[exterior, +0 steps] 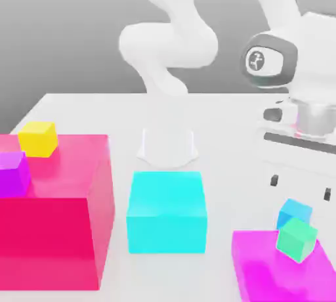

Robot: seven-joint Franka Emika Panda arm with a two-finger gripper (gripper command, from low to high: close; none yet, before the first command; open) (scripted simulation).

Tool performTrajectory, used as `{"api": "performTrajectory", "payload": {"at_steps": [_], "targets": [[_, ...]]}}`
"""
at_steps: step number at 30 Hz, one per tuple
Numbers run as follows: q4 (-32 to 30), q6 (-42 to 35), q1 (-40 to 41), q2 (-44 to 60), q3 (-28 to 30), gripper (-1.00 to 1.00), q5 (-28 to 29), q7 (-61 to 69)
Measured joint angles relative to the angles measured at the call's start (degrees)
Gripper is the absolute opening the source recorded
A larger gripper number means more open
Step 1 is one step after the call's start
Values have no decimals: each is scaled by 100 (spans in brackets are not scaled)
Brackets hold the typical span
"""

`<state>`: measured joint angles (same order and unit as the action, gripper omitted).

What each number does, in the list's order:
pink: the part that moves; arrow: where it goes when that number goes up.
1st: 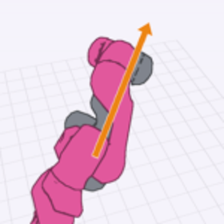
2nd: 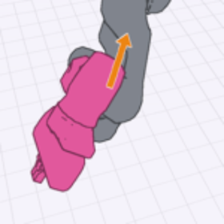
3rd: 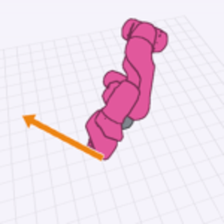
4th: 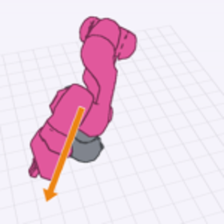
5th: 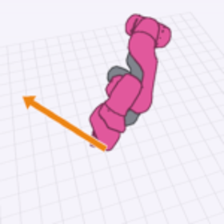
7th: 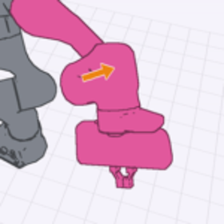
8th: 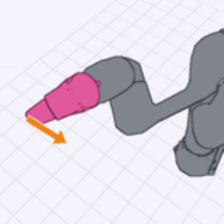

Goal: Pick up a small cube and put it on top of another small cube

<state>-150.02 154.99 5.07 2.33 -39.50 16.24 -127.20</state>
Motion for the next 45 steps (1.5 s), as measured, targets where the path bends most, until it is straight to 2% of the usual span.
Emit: {"api": "performTrajectory", "payload": {"at_steps": [5,9,14,15,21,24,30,33,38,45], "targets": [[-238,392,-455,647,48,0,60,-990],[-123,705,-920,1163,622,0,794,-1636],[67,1108,-1704,1801,1609,0,1767,-2375],[94,1167,-1823,1892,1757,-100,1903,-2478],[107,1215,-1895,1936,1839,-100,1948,-2511],[36,1067,-1617,1702,1485,-100,1591,-2243],[-195,613,-910,932,516,-100,339,-1305],[-121,307,-715,718,270,-100,-140,-807],[753,-704,-356,661,345,-100,-494,-69],[944,-1810,1180,-369,1210,-100,-1070,403]]}}
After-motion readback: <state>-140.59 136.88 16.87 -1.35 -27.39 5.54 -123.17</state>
